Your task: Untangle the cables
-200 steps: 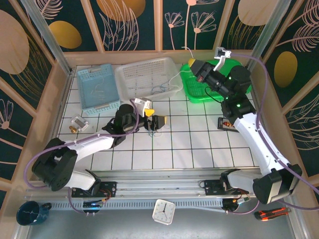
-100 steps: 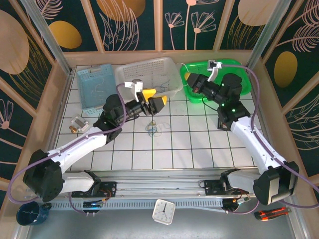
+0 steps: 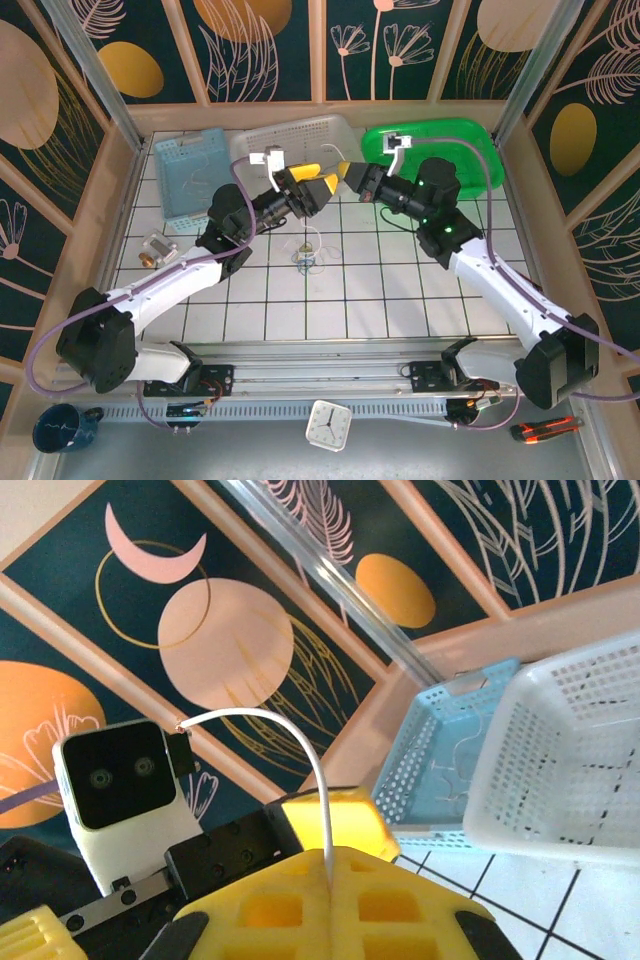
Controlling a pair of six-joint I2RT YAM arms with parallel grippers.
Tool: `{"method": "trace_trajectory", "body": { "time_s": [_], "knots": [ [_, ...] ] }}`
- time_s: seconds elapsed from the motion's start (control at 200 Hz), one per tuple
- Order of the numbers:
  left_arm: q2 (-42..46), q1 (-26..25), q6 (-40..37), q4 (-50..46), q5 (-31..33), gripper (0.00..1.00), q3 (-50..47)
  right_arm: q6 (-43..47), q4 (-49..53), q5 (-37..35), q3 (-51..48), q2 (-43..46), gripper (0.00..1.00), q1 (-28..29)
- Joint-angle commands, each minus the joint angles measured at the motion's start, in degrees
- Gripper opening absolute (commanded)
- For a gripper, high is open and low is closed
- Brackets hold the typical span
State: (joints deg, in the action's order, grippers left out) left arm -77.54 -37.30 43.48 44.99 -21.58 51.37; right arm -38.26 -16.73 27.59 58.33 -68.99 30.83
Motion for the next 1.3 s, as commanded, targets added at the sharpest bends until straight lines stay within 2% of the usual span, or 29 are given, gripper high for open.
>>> {"method": "trace_trajectory", "body": {
  "time_s": [0.0,0.165,0.315,0.49,0.731,0.846,0.961,1.026,1.071,1.296],
  "knots": [
    [-0.29,-0.14,1.49,6.94,2.04,0.95,1.2,-0.51,-3.01,-1.66,0.81,-1.22,0.0,2.4],
    [0.17,-0.12,1.6,9.39,4.69,0.87,0.28,-0.5,-3.18,-2.28,1.11,-2.28,0.0,4.91],
    [0.44,-0.03,1.46,10.09,6.04,0.7,-0.41,-0.38,-3.31,-2.55,1.56,-2.55,0.0,6.2],
    [0.46,0.33,1.61,10.81,7.38,0.61,-1.4,-0.49,-3.3,-2.63,1.78,-2.38,0.0,7.17],
    [0.36,1.06,2.33,12.72,8.78,0.24,-2.44,-0.25,-2.87,-2.55,1.44,-2.29,0.0,8.17],
    [0.28,1.32,2.49,12.94,8.62,0.0,-2.48,-0.32,-2.93,-2.68,1.04,-2.38,0.0,8.37],
    [0.97,1.82,2.41,12.45,8.91,0.0,-2.08,-0.28,-2.88,-2.52,0.93,-2.89,0.0,8.39],
    [1.54,2.39,2.01,11.47,8.94,0.0,-1.45,-0.47,-2.97,-2.62,0.52,-3.09,0.17,8.42],
    [2.13,3.06,1.52,9.92,8.78,0.0,-0.53,-0.57,-3.2,-2.84,0.09,-3.24,0.23,8.4],
    [4.36,7.66,-3.28,0.62,8.27,0.0,4.83,-1.04,-3.65,-4.28,-2.33,-3.8,0.34,8.43]
  ]
}}
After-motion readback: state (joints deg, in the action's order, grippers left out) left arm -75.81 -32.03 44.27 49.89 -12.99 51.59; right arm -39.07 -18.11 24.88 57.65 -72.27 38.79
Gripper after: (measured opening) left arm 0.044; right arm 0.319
